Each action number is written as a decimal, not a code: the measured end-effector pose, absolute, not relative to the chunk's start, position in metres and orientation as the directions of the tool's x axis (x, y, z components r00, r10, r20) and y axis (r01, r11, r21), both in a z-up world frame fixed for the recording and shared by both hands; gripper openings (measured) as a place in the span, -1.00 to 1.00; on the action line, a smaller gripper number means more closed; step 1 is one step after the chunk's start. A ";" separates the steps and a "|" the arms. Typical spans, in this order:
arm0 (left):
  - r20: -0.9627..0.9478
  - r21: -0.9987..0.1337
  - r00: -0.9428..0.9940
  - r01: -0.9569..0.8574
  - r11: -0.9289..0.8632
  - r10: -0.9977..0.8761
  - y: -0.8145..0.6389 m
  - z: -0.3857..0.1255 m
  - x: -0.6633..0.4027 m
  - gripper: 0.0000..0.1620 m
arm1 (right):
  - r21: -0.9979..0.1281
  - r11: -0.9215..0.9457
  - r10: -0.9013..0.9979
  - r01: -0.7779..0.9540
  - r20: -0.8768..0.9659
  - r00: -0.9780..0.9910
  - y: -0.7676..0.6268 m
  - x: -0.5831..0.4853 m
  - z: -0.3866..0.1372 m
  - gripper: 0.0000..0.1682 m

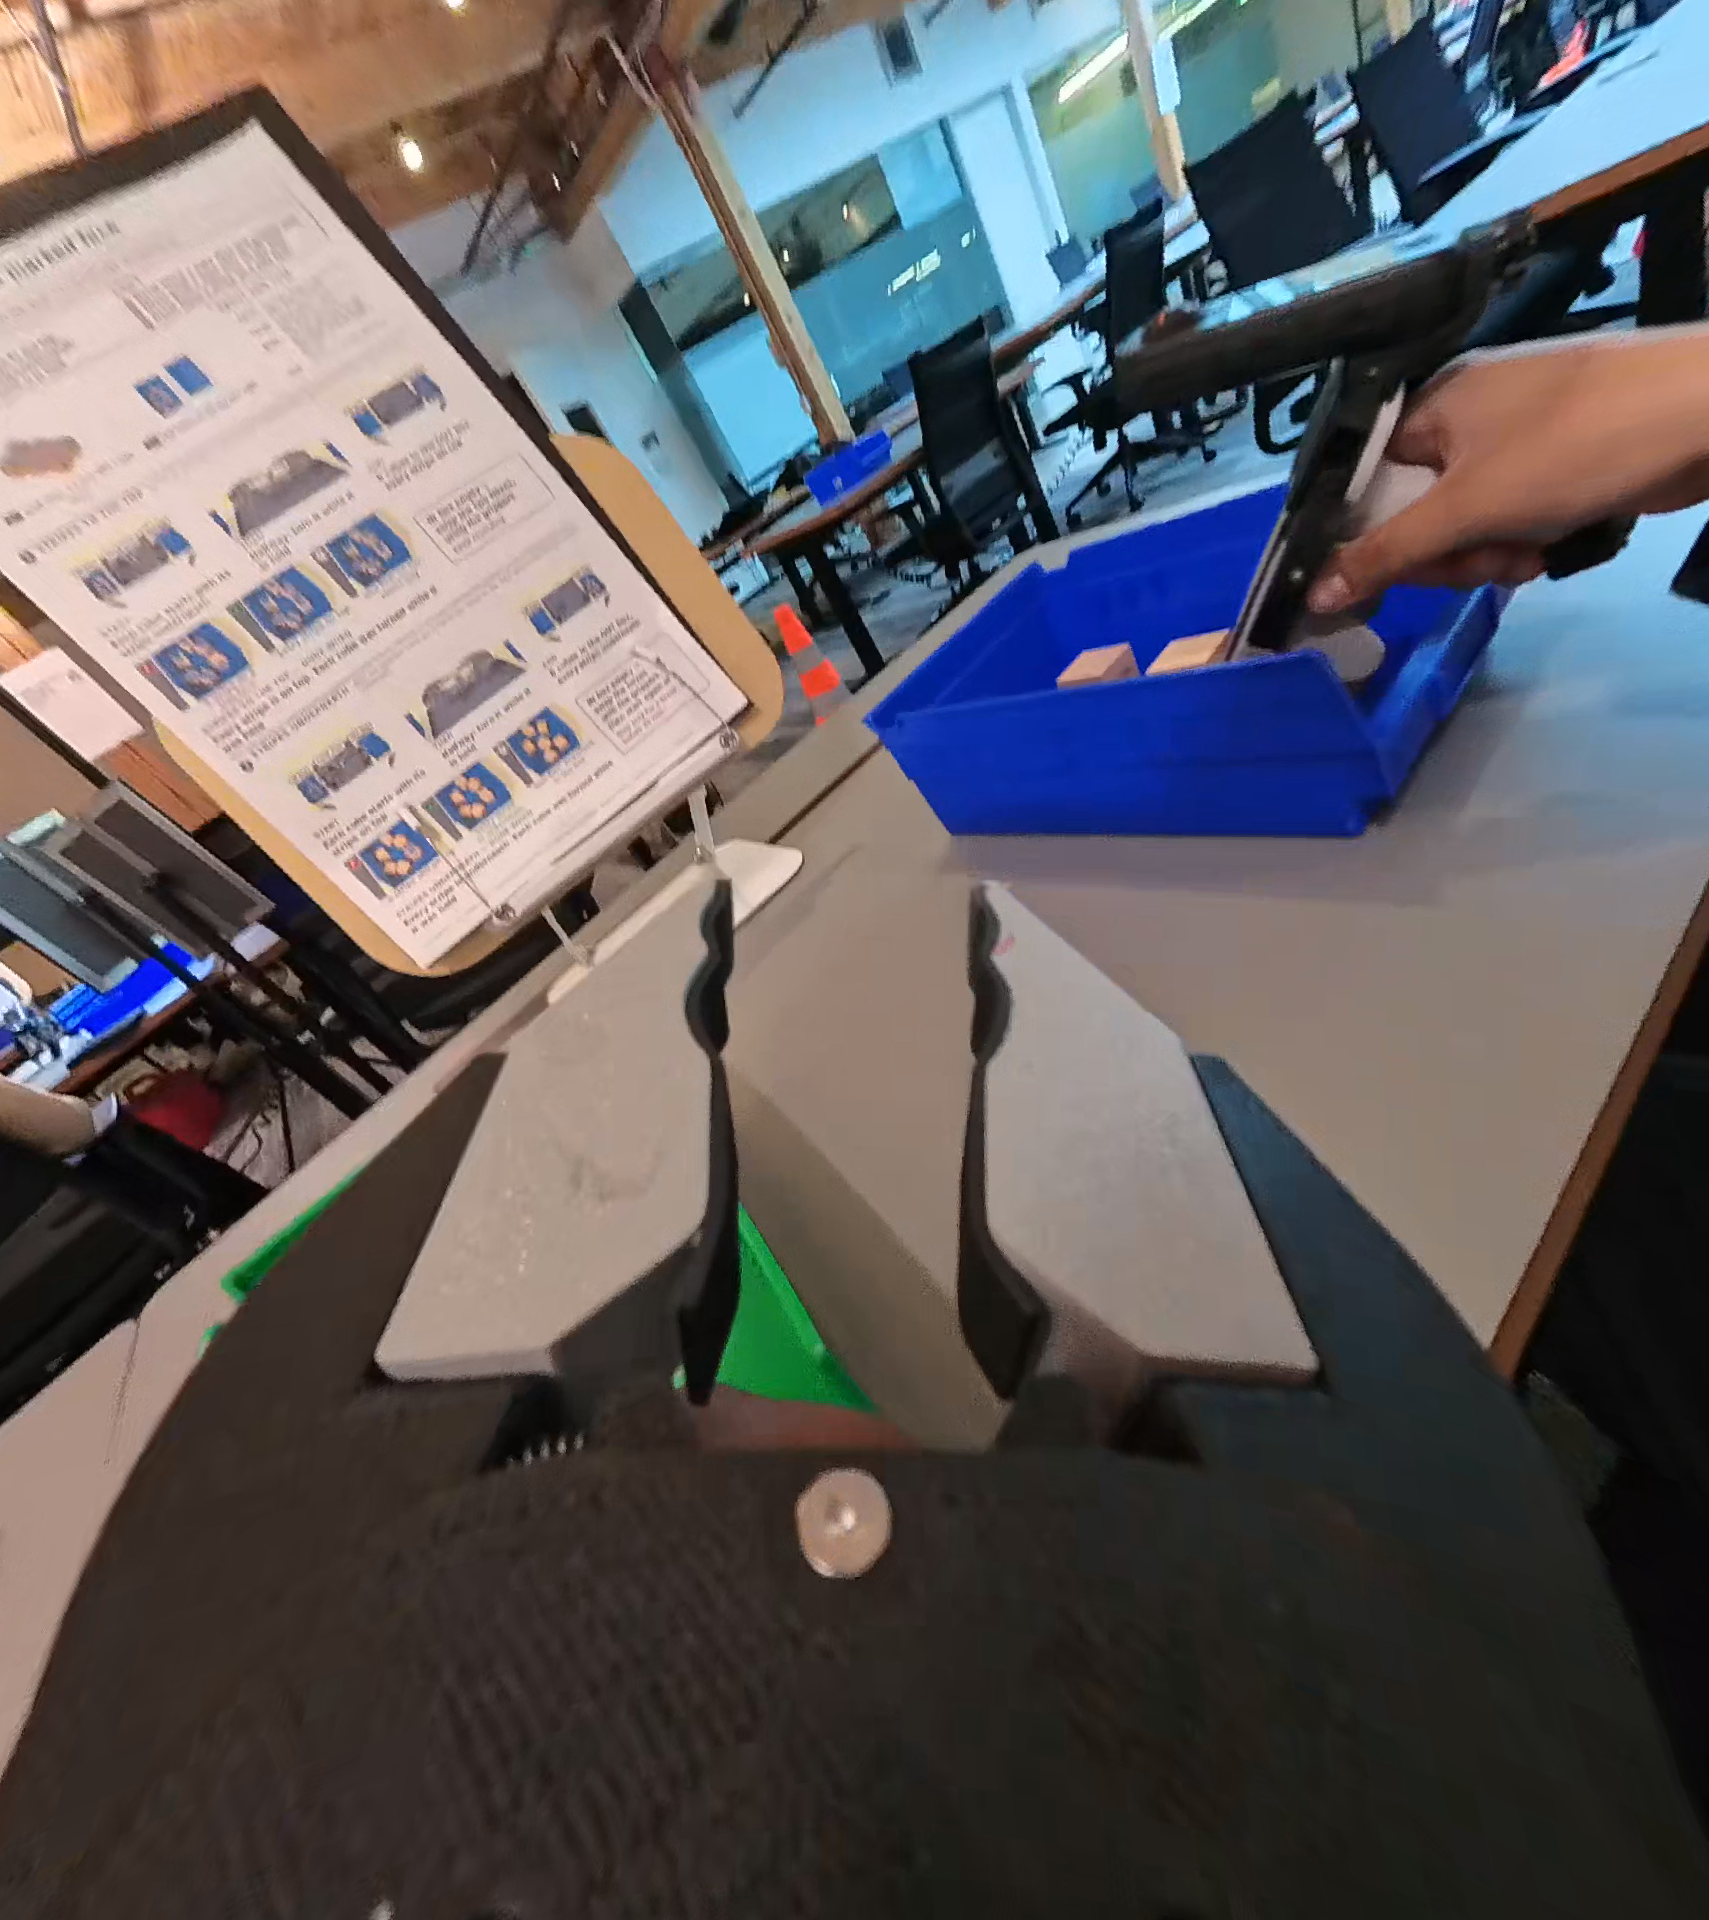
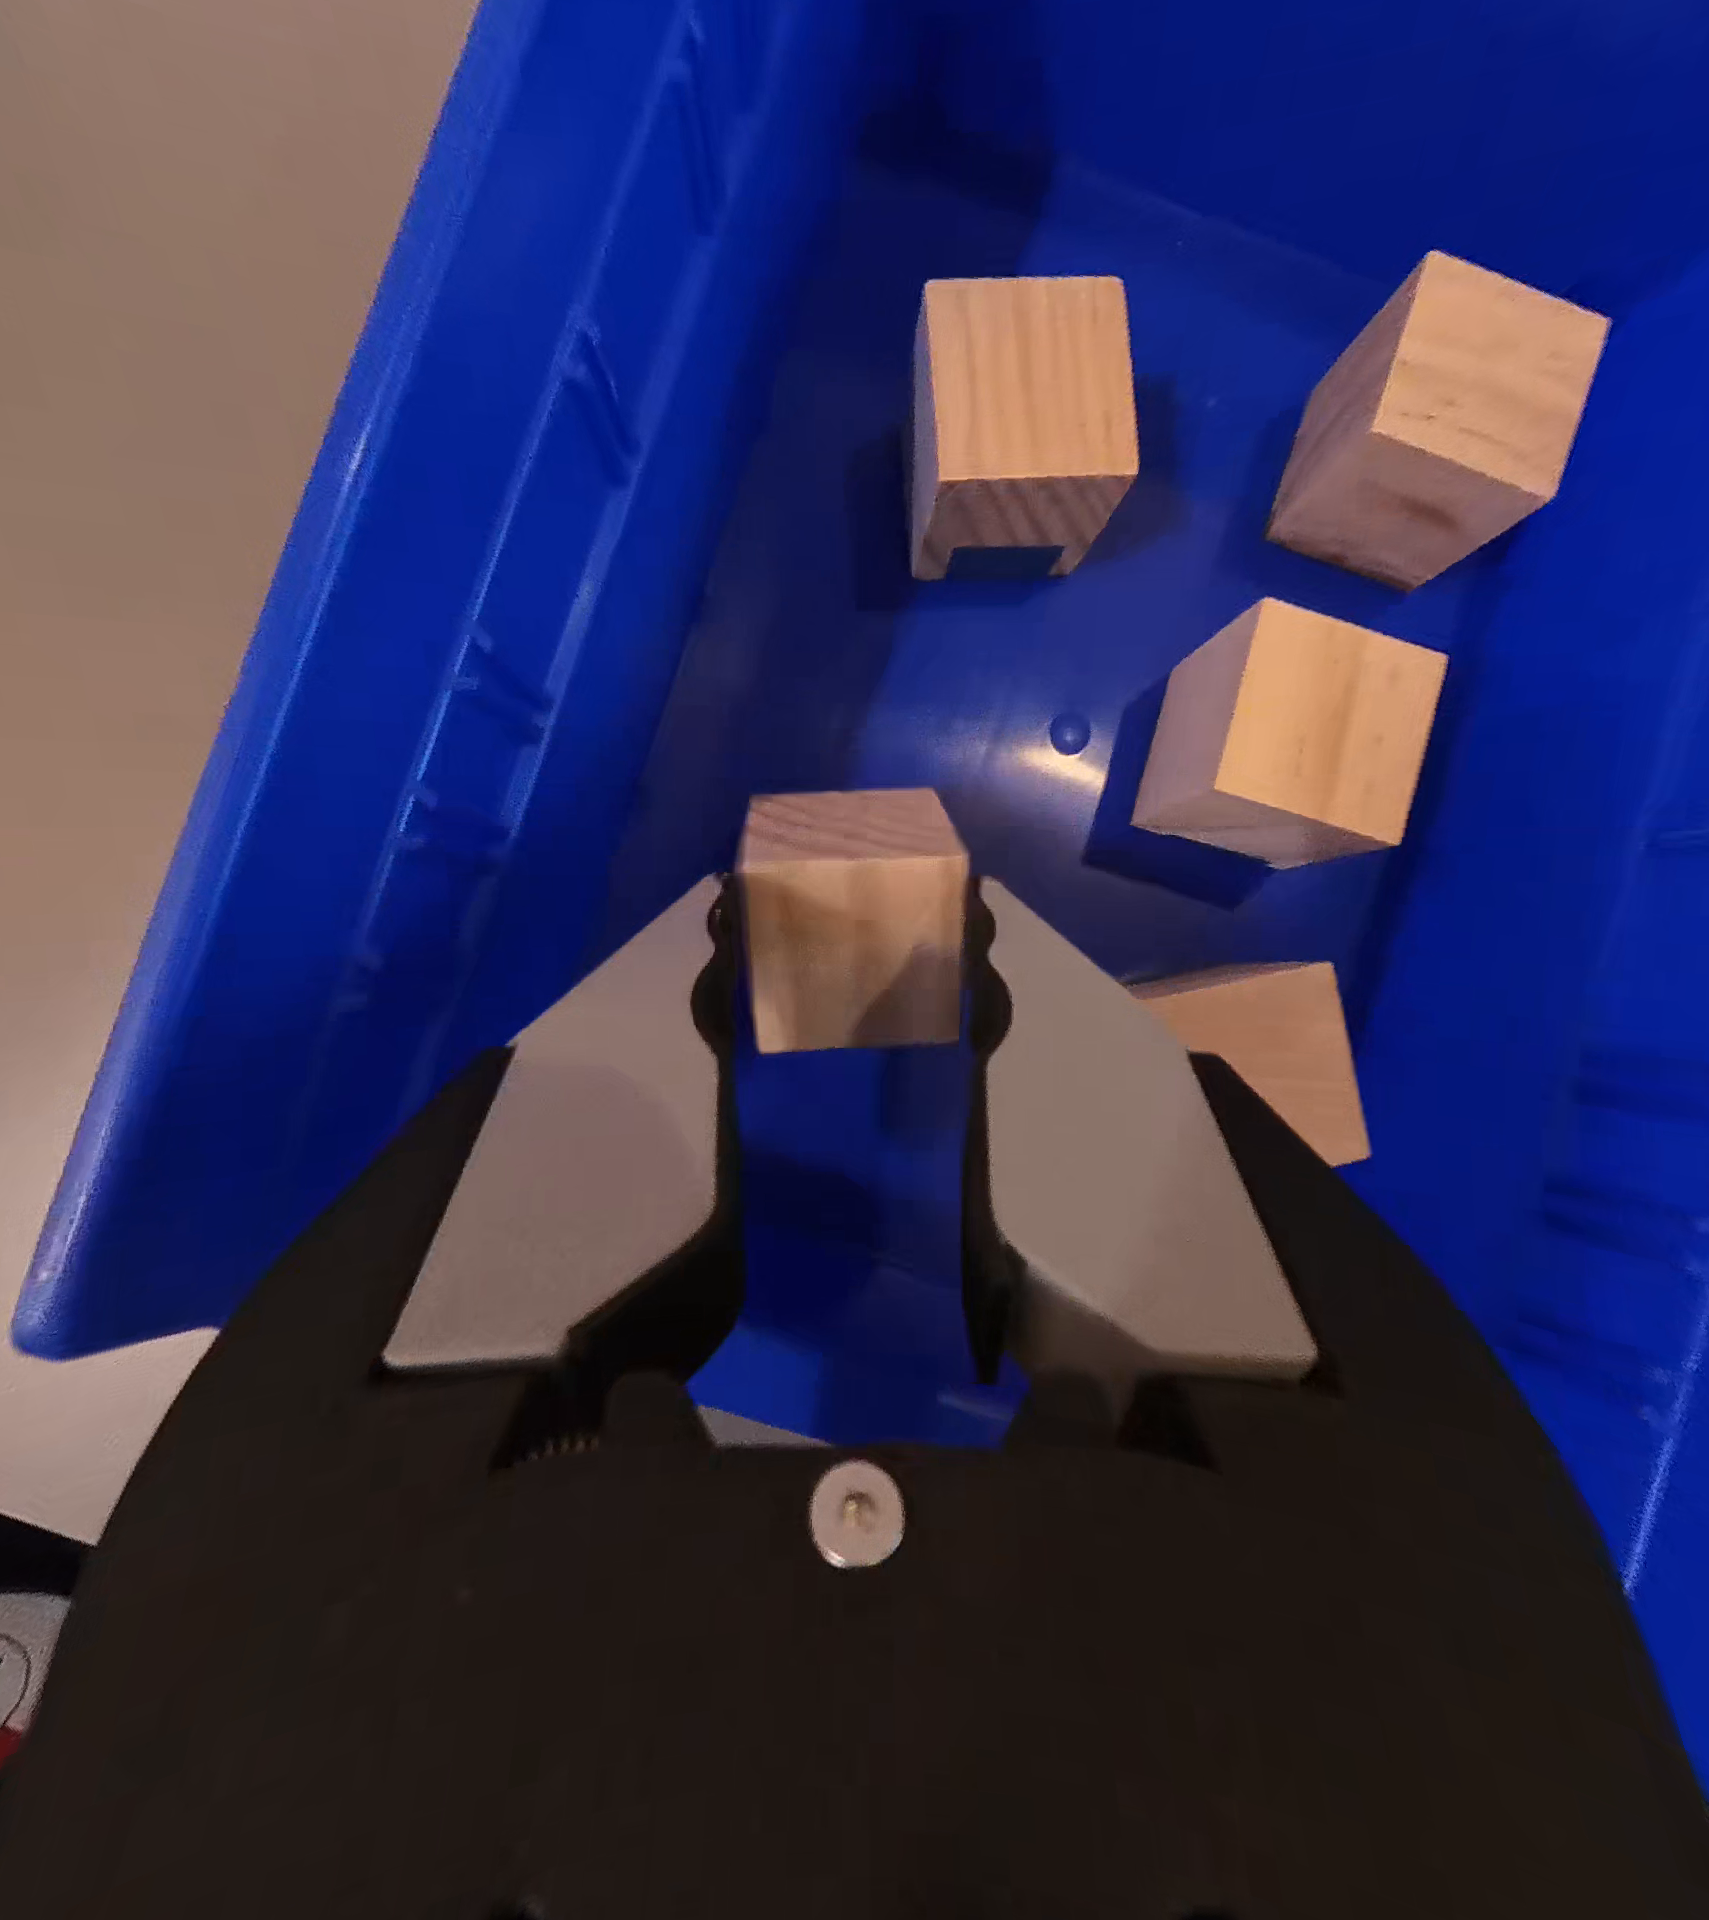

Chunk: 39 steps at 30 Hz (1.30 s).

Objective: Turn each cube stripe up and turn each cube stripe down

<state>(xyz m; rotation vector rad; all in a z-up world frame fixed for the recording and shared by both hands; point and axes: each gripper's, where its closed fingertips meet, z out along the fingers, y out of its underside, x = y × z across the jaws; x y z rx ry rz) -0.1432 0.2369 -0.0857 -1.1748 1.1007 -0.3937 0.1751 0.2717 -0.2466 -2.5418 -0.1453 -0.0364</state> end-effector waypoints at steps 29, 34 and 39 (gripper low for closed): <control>-0.215 -0.535 0.857 -0.504 -0.678 -0.468 0.523 -0.232 -0.250 -0.18 | -0.838 -0.533 0.251 0.116 -0.026 0.968 0.243 0.135 -0.138 -0.46; -0.201 -0.486 0.864 -0.498 -0.719 -0.462 0.528 -0.262 -0.249 -0.23 | -0.830 -0.536 0.278 0.155 0.000 0.961 0.245 0.126 -0.142 -0.45; -0.200 -0.500 0.844 -0.524 -0.689 -0.498 0.527 -0.262 -0.249 -0.44 | -0.831 -0.529 0.289 0.169 0.011 0.957 0.243 0.122 -0.141 -0.46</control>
